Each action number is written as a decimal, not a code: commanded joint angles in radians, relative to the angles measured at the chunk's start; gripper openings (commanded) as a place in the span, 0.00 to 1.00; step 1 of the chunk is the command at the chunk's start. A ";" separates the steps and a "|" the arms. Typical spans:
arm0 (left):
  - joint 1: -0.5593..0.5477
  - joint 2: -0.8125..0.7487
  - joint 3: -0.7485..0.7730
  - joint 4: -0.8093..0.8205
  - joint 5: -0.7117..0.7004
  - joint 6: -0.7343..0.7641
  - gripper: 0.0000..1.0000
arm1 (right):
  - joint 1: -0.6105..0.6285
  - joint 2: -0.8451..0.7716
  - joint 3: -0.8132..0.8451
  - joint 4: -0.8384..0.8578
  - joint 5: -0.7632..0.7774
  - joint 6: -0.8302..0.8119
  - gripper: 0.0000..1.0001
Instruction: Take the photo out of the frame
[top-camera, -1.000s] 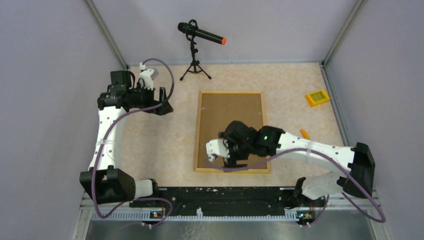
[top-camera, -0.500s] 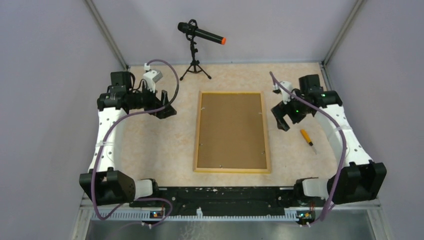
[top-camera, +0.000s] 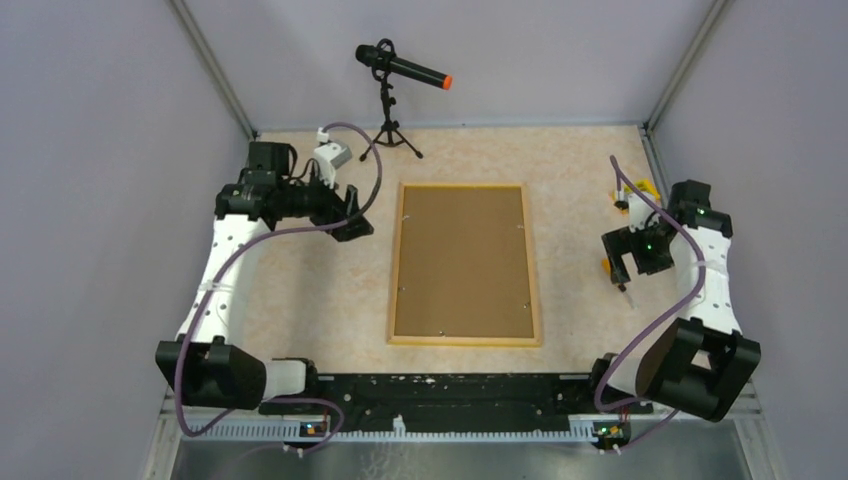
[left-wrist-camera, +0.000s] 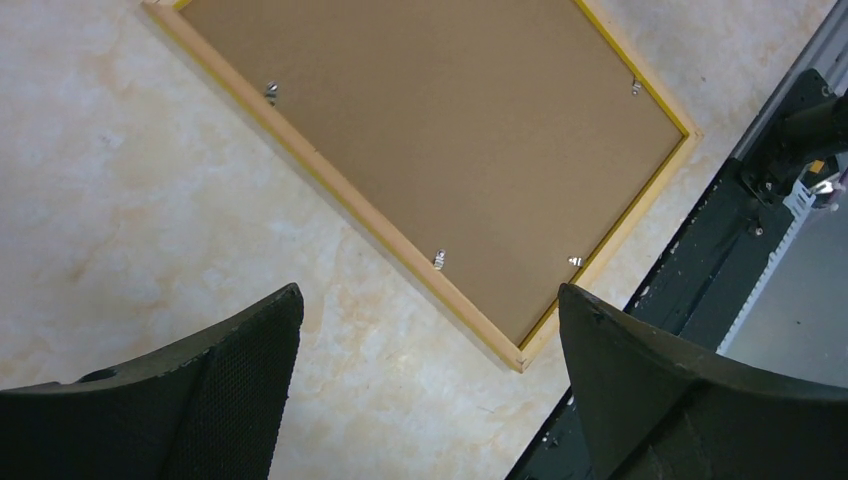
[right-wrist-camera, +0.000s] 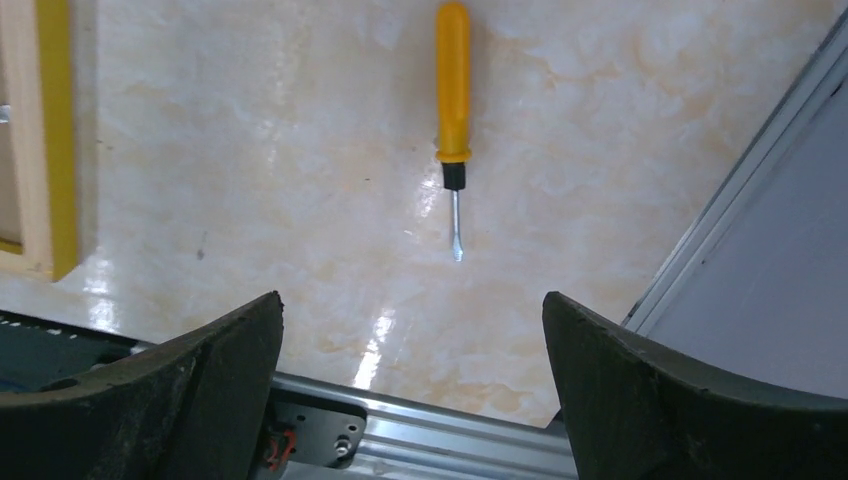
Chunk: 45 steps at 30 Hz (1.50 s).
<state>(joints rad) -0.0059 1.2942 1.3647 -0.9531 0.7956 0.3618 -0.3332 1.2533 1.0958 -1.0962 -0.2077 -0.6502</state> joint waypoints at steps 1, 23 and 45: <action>-0.118 -0.034 -0.029 0.142 -0.088 -0.067 0.99 | -0.049 0.023 -0.092 0.138 0.054 -0.090 0.97; -0.225 0.143 0.126 0.082 -0.148 -0.003 0.97 | -0.056 0.237 -0.283 0.469 0.003 -0.183 0.52; -0.207 0.148 0.196 0.098 -0.079 -0.202 0.99 | 0.147 0.111 -0.032 0.179 -0.162 -0.260 0.00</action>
<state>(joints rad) -0.2234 1.4384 1.4879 -0.8860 0.6651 0.2771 -0.2882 1.4845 0.8944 -0.7826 -0.2600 -0.8967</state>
